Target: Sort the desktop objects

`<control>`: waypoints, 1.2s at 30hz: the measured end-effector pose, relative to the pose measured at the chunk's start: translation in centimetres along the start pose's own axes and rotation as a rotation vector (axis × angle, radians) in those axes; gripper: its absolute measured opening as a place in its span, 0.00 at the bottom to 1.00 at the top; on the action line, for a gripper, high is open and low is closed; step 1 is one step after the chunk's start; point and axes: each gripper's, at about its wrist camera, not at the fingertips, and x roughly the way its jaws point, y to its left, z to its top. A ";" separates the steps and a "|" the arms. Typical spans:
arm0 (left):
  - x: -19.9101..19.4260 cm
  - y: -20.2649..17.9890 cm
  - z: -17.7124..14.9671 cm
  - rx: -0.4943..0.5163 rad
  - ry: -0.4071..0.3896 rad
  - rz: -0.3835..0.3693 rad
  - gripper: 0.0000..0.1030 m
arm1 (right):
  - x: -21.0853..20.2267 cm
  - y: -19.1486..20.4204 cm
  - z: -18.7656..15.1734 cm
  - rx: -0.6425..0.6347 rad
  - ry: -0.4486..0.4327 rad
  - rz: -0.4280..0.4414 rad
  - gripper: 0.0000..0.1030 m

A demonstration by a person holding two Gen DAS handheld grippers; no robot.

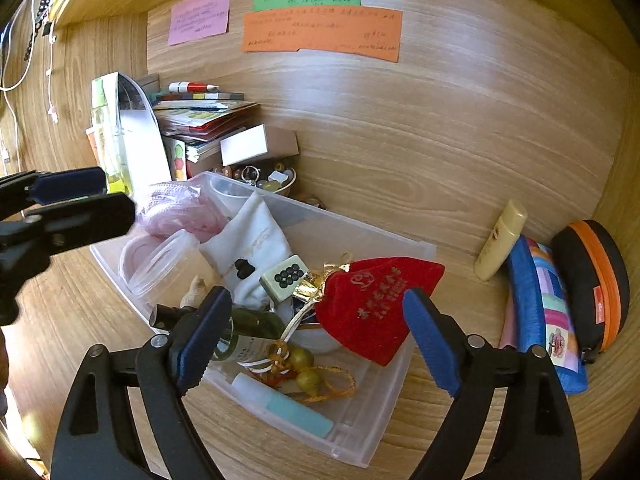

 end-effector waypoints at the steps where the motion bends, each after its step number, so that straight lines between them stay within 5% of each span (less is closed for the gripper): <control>1: -0.4 0.2 -0.2 -0.003 -0.006 0.006 0.73 | 0.0 0.0 0.0 -0.001 0.004 0.004 0.84; 3: -1.2 0.6 -0.4 -0.006 -0.013 0.017 0.75 | -0.2 0.2 0.2 -0.005 0.017 0.008 0.85; 7: -2.4 1.3 -0.8 -0.018 -0.030 0.061 0.94 | -1.0 0.5 0.6 -0.004 0.015 -0.007 0.98; 24: -7.5 1.4 -2.8 -0.033 -0.130 0.085 0.99 | -9.2 2.9 -1.2 0.008 -0.084 -0.147 1.00; 36: -6.4 1.4 -5.6 -0.007 -0.056 0.079 0.99 | -12.8 3.6 -4.5 0.119 -0.077 -0.149 1.00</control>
